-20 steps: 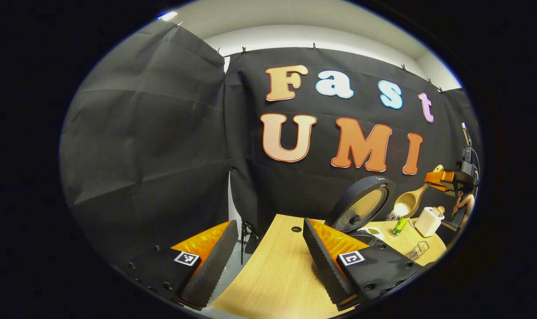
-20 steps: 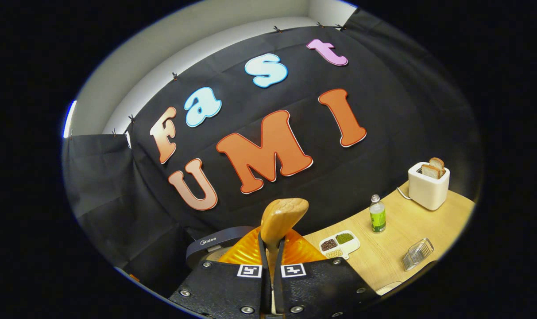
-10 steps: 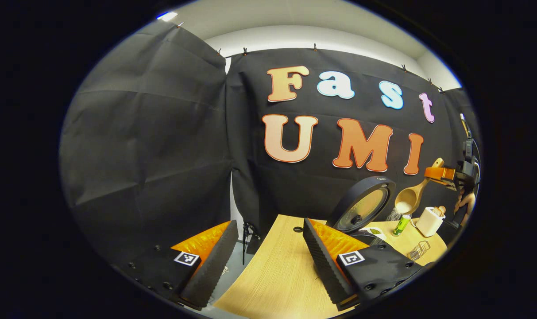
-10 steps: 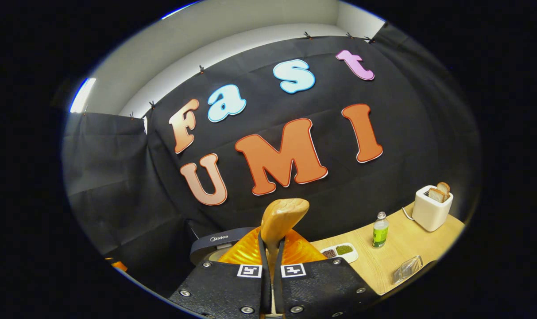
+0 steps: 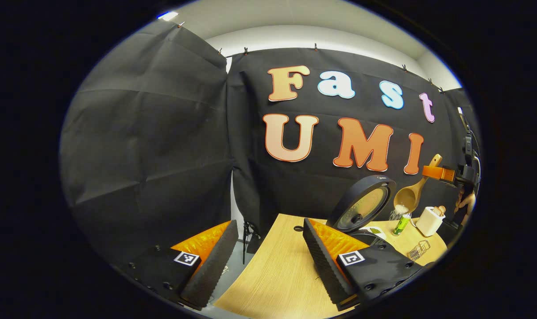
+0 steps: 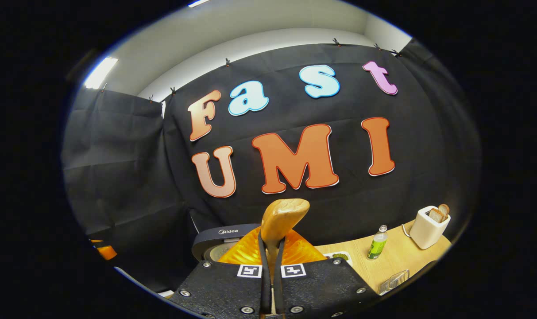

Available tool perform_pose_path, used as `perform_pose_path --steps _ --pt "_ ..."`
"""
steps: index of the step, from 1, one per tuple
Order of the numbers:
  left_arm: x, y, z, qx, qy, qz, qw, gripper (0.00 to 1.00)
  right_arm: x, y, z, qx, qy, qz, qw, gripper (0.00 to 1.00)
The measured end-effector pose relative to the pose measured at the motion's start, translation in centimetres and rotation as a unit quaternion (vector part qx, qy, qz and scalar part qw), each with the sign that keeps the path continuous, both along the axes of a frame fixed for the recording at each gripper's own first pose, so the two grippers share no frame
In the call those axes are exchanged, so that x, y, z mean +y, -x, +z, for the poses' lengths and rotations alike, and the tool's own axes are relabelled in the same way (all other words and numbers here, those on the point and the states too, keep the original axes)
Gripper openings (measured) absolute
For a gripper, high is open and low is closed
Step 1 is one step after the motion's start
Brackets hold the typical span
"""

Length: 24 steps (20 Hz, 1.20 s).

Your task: Close the left gripper, press the button to open the rice cooker; take a wooden spoon from the chopstick holder with the right hand, scoop a spoonful of rice and pour it into the rice cooker, then put the wooden spoon back into the chopstick holder.

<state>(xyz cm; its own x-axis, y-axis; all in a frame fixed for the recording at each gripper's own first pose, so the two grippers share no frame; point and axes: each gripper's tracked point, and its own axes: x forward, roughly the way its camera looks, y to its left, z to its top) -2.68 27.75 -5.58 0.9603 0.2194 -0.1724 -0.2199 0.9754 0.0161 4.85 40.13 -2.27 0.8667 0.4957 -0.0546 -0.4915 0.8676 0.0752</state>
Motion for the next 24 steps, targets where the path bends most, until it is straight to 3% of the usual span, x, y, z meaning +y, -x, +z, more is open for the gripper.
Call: perform_pose_path --steps 8,18,24 --pt "0.2 -0.1 -0.6 0.006 0.003 0.001 1.000 0.98 1.5 0.7 -0.8 -0.045 0.075 0.027 0.996 0.01" --pt "0.3 -0.5 -1.6 0.017 -0.002 0.005 1.000 0.98 3.6 1.6 -4.0 -0.078 0.167 0.082 0.979 0.01" --pt "-0.7 -1.4 -1.7 0.018 0.005 -0.002 1.000 0.98 1.5 0.3 -4.6 -0.038 0.118 0.065 0.990 0.02"
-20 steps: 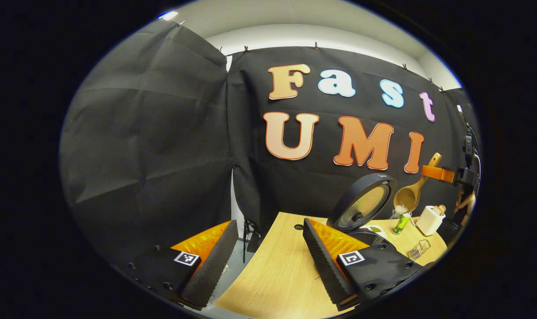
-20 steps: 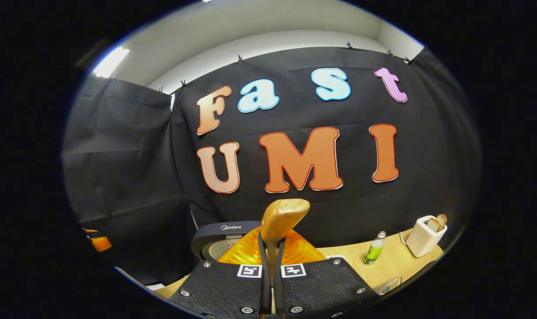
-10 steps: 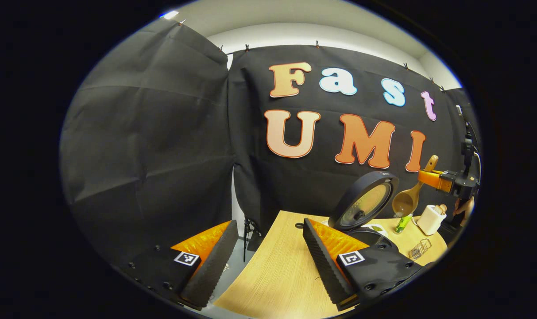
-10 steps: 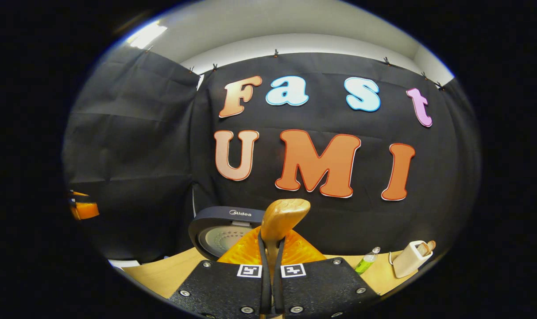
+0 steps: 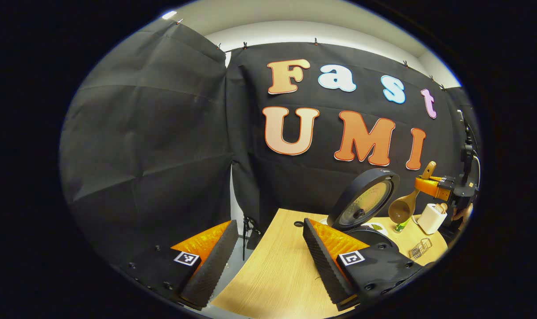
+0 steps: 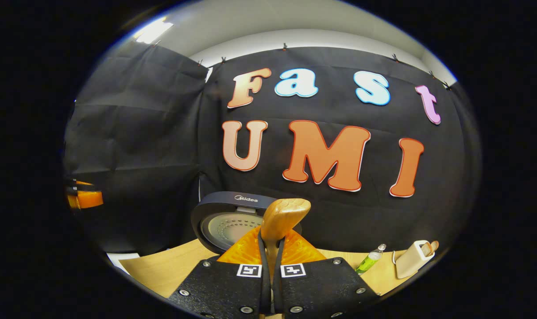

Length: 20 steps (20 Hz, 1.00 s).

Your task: Close the left gripper, press the button to open the rice cooker; take a wooden spoon from the chopstick holder with the right hand, scoop a spoonful of rice and pour it into the rice cooker, then put the wooden spoon back into the chopstick holder.

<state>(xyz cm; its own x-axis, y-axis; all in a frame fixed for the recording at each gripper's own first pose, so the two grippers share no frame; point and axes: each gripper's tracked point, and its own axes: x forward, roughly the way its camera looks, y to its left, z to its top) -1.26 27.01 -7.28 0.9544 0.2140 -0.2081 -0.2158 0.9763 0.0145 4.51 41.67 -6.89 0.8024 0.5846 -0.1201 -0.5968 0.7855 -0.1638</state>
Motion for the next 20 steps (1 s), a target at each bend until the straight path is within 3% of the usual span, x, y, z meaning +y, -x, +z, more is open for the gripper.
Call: perform_pose_path --steps 7,14,20 --pt "-3.1 -2.0 0.2 -0.003 0.014 -0.021 1.000 0.97 -8.8 -4.0 0.9 0.033 -0.076 -0.107 0.991 0.01" --pt "-5.4 -3.7 1.4 -0.014 0.008 -0.027 1.000 0.98 -21.7 -6.8 -0.8 0.064 -0.121 -0.217 0.966 0.02" --pt "-7.9 -4.6 1.3 -0.013 -0.001 -0.020 1.000 0.97 -31.2 -7.5 -5.5 0.089 -0.112 -0.293 0.945 0.02"
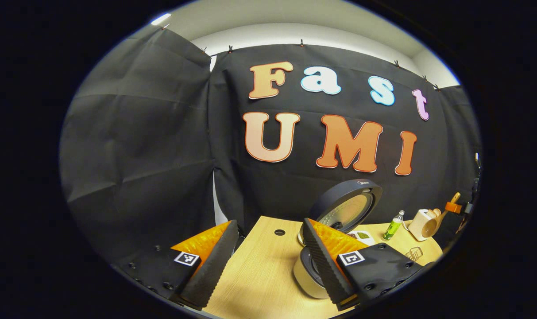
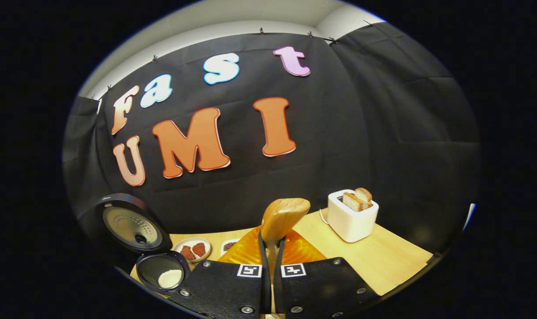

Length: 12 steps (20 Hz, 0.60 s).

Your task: Close the left gripper, press the button to open the rice cooker; take a wooden spoon from the chopstick holder with the right hand, scoop a spoonful of rice and pour it into the rice cooker, then put the wooden spoon back into the chopstick holder.

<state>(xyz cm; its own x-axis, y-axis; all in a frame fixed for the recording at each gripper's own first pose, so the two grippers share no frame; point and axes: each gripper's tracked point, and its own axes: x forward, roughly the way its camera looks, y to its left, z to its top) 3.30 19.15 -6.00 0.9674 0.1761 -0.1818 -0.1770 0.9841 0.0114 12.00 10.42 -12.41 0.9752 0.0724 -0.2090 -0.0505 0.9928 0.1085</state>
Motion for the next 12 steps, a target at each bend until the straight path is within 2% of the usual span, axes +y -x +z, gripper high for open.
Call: perform_pose_path --steps 3,7,12 --pt "-1.5 -0.2 0.2 0.000 0.000 0.002 1.000 0.99 -2.5 0.0 -3.2 0.027 -0.008 -0.015 0.999 0.02" --pt "-3.2 -0.2 0.6 -0.002 -0.003 0.010 1.000 0.97 -4.4 -0.9 -7.6 0.068 -0.010 -0.019 0.997 0.01" --pt "-4.0 0.6 1.4 -0.005 -0.020 0.031 0.999 0.98 -4.3 -1.4 -13.1 0.115 -0.014 -0.009 0.993 0.04"
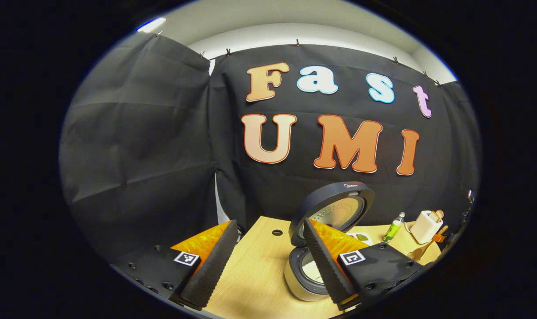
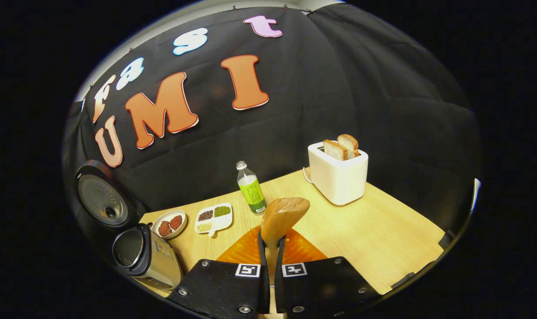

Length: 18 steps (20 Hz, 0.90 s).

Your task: Close the left gripper, press the button to open the rice cooker; take a wooden spoon from the chopstick holder with the right hand, scoop a spoonful of rice and pour it into the rice cooker, then put the wooden spoon back into the chopstick holder.

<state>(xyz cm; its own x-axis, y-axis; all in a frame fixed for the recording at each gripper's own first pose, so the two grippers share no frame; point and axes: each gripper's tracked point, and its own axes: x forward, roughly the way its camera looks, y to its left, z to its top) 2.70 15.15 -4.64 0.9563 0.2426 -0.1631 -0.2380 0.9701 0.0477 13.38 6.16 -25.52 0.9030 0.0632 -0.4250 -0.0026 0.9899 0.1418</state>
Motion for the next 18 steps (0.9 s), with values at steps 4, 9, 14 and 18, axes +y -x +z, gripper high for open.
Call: perform_pose_path --steps 4,9,14,18 --pt "-0.8 0.6 0.3 0.002 -0.002 0.005 1.000 0.97 -0.5 -0.6 -2.5 0.021 -0.005 -0.002 1.000 0.09" --pt "-2.0 0.9 0.9 0.002 -0.013 0.010 1.000 0.97 -2.7 0.0 -1.6 0.024 -0.004 -0.022 0.999 0.30" --pt "-4.8 -0.2 1.8 -0.009 -0.008 -0.004 1.000 0.98 -6.1 1.0 2.0 0.014 0.026 -0.030 0.999 0.74" --pt "-6.4 -2.3 4.0 -0.029 -0.016 -0.009 0.999 0.97 -8.3 2.3 7.5 -0.023 0.050 -0.023 0.998 0.94"
